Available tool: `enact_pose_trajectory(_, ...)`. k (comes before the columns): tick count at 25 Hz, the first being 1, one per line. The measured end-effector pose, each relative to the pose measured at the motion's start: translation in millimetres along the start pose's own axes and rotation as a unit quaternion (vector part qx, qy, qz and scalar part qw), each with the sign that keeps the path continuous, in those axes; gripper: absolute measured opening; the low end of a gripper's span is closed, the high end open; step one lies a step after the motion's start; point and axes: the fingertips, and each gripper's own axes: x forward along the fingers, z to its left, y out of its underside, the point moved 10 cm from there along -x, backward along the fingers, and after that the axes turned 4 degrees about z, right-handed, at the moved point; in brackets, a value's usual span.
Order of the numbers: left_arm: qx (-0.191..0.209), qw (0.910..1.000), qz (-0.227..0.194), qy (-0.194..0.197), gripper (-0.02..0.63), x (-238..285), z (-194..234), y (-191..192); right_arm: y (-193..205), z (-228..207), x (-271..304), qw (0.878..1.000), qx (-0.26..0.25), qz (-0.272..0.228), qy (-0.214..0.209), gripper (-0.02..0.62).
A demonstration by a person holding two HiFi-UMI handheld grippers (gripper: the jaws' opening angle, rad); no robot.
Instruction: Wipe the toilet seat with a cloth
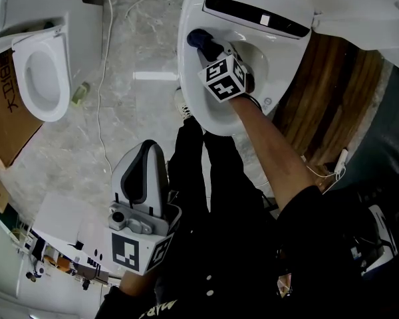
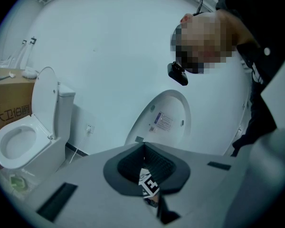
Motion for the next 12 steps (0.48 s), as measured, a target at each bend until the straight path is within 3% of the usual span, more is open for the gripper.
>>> enact_pose_trajectory(4,0.0,1.0,0.002,-0.001,0.008,1,0,0,-1,-6,-1,0.999,0.032,-0.009,0.007,0.086)
enact_pose_trajectory(12,0.003,1.0,0.003,-0.001,0.008,4,0,-2,2,-23,-3,0.987,0.156,-0.032,0.034,0.084)
